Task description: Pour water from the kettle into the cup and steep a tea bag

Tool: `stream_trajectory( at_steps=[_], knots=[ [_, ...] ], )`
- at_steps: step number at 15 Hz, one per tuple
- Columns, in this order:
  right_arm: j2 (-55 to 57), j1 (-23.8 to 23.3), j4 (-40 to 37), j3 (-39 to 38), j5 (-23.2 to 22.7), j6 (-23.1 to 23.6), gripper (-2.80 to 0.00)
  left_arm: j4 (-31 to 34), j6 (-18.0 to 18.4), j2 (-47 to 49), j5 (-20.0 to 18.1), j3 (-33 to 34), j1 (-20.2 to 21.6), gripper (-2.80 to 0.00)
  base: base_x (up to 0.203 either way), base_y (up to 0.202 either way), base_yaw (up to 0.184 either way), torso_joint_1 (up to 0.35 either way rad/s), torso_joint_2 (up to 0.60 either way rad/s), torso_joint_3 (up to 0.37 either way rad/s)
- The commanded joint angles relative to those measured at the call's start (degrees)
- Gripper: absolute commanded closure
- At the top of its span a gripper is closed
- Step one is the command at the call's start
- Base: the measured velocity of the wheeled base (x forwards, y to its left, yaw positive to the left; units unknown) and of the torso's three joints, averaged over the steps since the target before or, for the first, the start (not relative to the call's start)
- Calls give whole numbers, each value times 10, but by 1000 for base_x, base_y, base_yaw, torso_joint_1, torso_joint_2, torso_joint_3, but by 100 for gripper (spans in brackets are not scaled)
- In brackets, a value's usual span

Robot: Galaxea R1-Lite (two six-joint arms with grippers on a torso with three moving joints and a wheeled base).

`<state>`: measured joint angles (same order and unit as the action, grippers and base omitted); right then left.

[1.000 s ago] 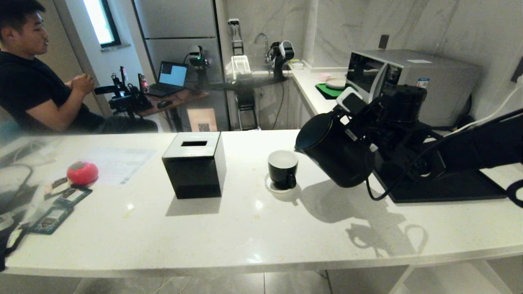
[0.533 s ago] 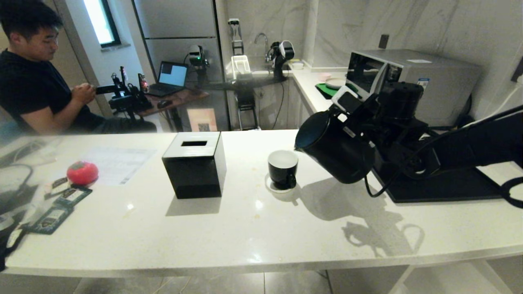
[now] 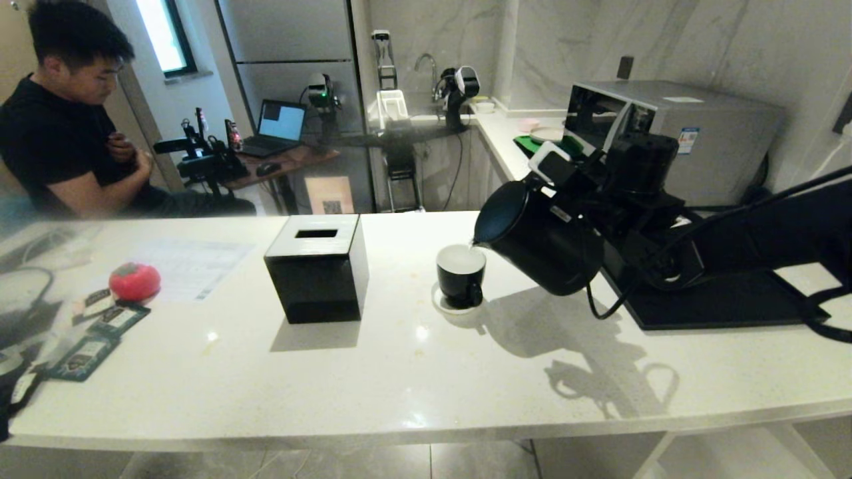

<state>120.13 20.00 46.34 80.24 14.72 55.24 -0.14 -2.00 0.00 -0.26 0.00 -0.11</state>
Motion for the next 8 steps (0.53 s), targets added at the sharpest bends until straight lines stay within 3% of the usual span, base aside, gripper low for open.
stream_trajectory(
  at_steps=[1,8],
  knots=[
    [3,1,3,1,1,4,0,0,0,0,0,0,0,0,0,0,0,0,0,0],
    [6,2,6,9,1,33,0,0,0,0,0,0,0,0,0,0,0,0,0,0]
  ],
)
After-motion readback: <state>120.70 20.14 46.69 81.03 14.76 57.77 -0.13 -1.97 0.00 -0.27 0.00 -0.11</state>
